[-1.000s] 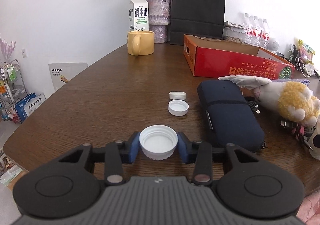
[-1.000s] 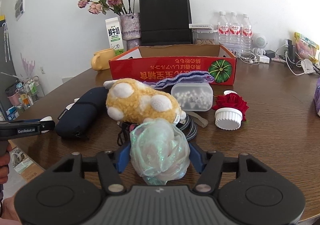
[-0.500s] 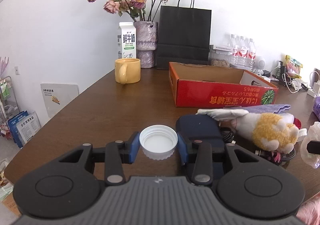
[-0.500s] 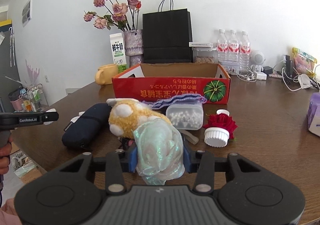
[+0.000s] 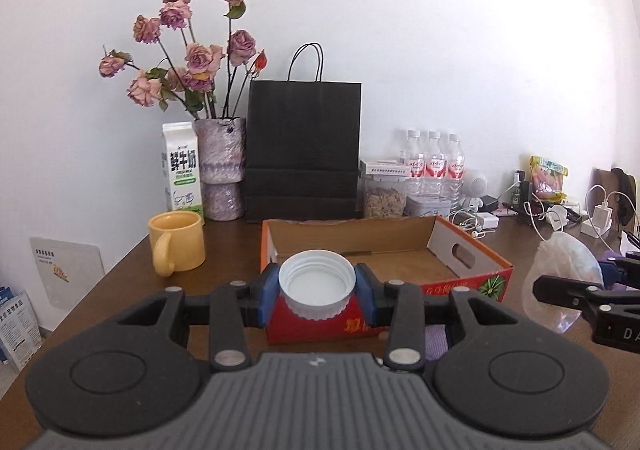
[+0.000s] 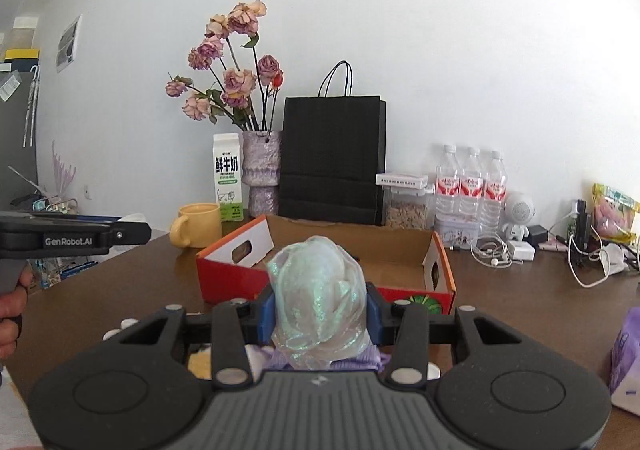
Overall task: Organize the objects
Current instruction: 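Carry the puff into the red box with the right tool while the left tool drops the cap in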
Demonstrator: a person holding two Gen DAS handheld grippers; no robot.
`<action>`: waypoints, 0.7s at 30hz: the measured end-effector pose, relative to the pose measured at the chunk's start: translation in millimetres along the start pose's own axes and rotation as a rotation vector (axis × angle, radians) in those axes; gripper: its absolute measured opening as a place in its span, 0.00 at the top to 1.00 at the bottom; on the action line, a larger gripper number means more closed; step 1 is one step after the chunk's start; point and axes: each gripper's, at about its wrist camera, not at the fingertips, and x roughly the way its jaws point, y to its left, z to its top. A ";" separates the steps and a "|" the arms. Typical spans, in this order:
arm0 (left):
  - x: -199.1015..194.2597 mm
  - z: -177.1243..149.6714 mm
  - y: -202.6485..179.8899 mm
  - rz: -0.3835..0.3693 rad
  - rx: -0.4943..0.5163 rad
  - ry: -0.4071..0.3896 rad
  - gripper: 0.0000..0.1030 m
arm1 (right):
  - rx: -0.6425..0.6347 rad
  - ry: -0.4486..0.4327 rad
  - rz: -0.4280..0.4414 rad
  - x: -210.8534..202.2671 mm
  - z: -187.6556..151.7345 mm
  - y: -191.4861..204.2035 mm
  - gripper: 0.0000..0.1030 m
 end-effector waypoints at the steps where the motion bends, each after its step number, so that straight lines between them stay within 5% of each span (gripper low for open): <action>1: 8.1 5.3 -3.9 -0.004 0.002 -0.003 0.60 | -0.004 -0.012 0.000 7.9 6.5 -1.9 0.59; 10: 101.2 36.3 -26.7 -0.006 -0.019 0.036 0.60 | -0.001 0.011 -0.001 106.9 44.4 -23.8 0.59; 21: 197.3 16.2 -23.5 0.074 -0.029 0.182 0.60 | 0.048 0.231 -0.026 228.4 32.5 -44.7 0.59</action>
